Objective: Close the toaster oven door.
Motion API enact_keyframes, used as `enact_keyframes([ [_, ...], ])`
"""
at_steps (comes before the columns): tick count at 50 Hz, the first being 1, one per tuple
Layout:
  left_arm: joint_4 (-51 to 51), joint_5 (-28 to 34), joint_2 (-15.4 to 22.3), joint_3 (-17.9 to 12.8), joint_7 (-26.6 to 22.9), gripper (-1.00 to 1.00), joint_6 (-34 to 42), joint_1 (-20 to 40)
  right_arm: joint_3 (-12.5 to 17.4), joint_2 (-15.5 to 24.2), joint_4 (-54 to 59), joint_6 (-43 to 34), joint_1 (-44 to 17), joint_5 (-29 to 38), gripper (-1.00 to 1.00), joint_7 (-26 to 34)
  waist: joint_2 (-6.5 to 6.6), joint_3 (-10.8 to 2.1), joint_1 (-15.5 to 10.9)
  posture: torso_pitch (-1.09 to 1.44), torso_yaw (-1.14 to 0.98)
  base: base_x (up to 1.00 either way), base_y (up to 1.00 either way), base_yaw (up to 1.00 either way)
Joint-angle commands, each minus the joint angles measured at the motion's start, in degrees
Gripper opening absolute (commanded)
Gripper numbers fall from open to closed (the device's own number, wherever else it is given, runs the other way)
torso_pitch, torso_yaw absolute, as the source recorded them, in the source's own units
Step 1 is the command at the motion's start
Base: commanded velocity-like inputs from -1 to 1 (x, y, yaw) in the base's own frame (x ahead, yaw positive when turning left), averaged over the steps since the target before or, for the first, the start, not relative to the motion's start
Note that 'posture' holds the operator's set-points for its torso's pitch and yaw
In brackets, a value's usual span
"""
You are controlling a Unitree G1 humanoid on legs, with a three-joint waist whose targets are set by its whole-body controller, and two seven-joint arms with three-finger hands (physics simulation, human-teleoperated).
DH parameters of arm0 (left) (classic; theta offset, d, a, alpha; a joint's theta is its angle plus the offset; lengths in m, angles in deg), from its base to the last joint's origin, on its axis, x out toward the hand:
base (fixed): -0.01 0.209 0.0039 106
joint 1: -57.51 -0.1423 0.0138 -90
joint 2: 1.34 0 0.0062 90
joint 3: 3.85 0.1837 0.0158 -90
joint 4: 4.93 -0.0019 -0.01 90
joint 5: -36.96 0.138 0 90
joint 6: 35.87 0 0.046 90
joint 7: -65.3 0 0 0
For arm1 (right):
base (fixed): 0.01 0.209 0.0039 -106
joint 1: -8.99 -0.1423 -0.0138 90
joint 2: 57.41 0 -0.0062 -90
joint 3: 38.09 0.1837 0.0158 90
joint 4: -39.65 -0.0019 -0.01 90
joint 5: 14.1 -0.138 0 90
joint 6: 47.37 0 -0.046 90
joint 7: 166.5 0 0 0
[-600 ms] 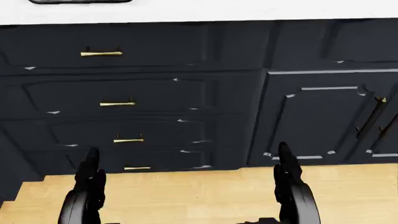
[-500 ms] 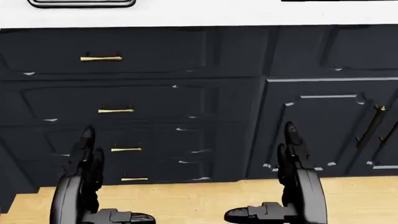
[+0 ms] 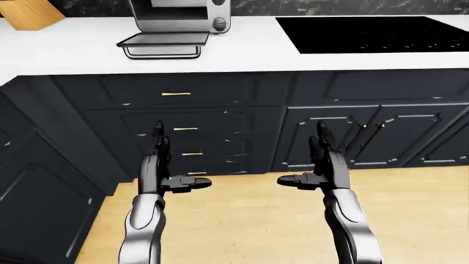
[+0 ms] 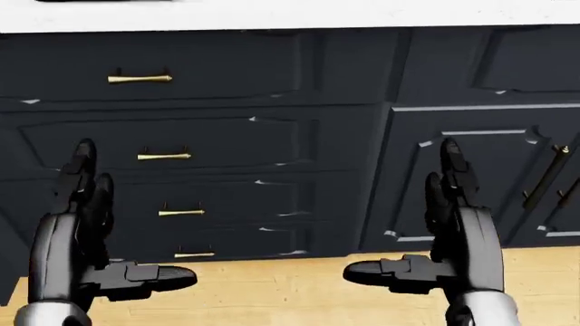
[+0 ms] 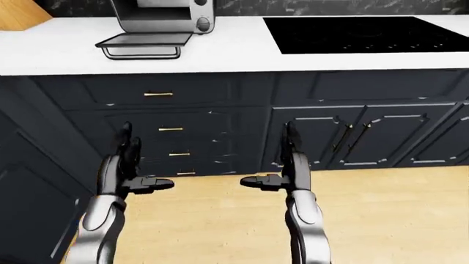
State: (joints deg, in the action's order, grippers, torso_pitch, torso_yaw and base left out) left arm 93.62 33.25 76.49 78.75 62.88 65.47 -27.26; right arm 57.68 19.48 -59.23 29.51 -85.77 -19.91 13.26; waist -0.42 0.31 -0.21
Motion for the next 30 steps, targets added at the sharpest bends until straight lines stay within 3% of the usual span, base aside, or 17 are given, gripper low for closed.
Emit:
enact_keyframes([
  [1,2.6,-2.2,1.3,-2.0,0.3,1.0,1.0,2.2,1.6,1.2,-3.2,-0.4,-2.9,-0.7,1.0,-0.1,0.07,-1.08,-0.1,0.0,0.0,0.0,0.0,0.0],
  [9,3.9,-4.7,5.4,-5.9,1.7,1.0,4.7,6.6,6.8,6.5,-5.9,-6.3,-11.0,-3.6,1.0,-1.0,0.28,-0.79,0.0,0.0,0.0,0.0,0.0,0.0],
  [13,4.4,-2.1,7.8,-7.1,2.2,1.0,4.8,8.4,9.1,9.9,-7.5,-8.9,-14.4,-5.2,1.0,-1.1,0.19,-0.43,-0.1,0.0,0.0,0.0,0.0,0.0],
  [15,5.4,-5.2,8.3,-9.0,2.0,1.0,6.0,9.4,9.3,11.2,-7.6,-8.8,-15.2,-4.6,1.0,-0.5,0.12,-0.3,-0.1,0.0,0.0,0.0,0.0,0.0],
  [30,10.1,-12.0,21.2,-16.9,4.1,1.0,17.3,20.4,15.8,22.8,-5.4,-11.9,-25.4,-7.3,1.0,-2.2,0.39,0.56,0.0,0.0,0.0,0.0,0.0,0.0],
])
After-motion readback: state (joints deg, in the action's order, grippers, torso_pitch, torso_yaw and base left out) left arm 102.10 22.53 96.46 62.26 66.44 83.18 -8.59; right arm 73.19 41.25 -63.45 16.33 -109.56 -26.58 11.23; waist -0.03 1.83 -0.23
